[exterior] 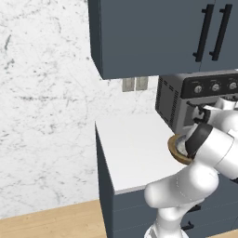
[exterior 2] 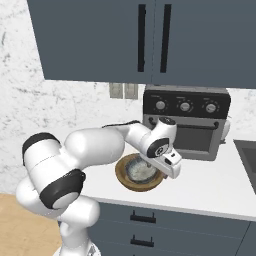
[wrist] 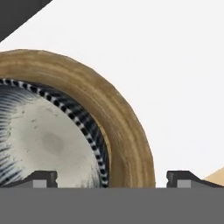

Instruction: Pick up the bowls on the counter and stack them on top of one another in the open cabinet. Place the smaller bowl on top of the larger bowl.

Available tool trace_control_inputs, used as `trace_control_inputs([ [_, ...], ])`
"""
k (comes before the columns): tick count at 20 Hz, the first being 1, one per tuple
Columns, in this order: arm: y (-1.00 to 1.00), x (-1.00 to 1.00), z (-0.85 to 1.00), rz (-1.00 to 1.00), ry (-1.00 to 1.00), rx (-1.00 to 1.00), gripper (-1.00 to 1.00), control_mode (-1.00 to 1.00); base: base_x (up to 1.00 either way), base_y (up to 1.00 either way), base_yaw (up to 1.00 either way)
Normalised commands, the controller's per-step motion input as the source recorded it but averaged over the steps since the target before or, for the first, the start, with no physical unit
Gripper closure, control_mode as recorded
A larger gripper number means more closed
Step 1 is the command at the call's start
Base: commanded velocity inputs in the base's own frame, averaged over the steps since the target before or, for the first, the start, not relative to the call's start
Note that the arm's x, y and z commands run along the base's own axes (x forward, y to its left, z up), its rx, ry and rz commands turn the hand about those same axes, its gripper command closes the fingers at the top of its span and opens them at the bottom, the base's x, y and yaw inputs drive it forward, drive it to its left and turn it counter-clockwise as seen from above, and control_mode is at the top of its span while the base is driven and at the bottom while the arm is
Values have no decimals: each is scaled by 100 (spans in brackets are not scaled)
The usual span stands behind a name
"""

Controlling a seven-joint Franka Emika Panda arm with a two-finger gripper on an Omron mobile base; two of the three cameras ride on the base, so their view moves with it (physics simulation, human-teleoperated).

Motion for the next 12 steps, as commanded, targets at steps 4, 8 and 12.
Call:
trace_control_inputs([
  [4, 0, -1, -30, 0, 7, 0, -100, -100, 0, 0, 0],
  [8, 13, 0, -30, 0, 7, 0, -100, -100, 0, 0, 0],
  [12, 1, 0, -34, 0, 3, 2, -100, -100, 0, 0, 0],
])
